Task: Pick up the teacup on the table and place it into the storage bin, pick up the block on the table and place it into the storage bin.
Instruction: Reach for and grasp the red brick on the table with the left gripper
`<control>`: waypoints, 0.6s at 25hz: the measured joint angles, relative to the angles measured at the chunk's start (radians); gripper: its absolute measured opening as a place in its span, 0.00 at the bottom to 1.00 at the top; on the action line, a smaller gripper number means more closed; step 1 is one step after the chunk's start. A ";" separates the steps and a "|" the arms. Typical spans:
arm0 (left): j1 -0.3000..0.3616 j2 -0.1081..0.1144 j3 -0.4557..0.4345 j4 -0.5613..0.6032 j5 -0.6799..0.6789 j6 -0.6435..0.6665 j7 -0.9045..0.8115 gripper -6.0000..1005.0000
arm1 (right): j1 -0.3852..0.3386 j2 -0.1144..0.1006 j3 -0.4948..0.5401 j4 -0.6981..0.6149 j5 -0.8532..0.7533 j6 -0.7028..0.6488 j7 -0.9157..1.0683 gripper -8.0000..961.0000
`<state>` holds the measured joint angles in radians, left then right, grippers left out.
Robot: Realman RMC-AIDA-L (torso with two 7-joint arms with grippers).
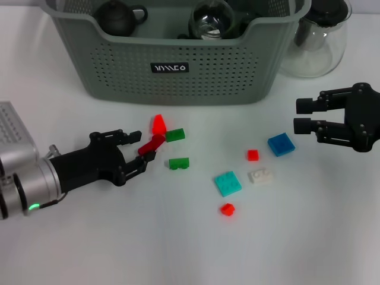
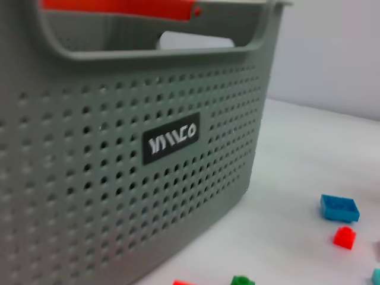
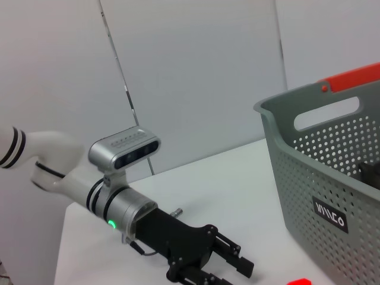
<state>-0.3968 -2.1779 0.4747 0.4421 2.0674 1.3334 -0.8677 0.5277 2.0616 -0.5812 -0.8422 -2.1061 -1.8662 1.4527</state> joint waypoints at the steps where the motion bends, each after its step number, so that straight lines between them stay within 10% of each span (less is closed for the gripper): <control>1: 0.003 0.000 -0.004 -0.018 -0.015 -0.003 0.039 0.49 | 0.000 0.000 0.000 0.000 0.000 0.001 0.000 0.43; 15: -0.005 0.001 -0.039 -0.097 -0.032 -0.095 0.118 0.49 | 0.000 -0.002 0.000 0.000 0.000 0.000 -0.001 0.43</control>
<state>-0.4013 -2.1770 0.4355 0.3454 2.0355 1.2389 -0.7495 0.5277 2.0601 -0.5814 -0.8421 -2.1061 -1.8663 1.4519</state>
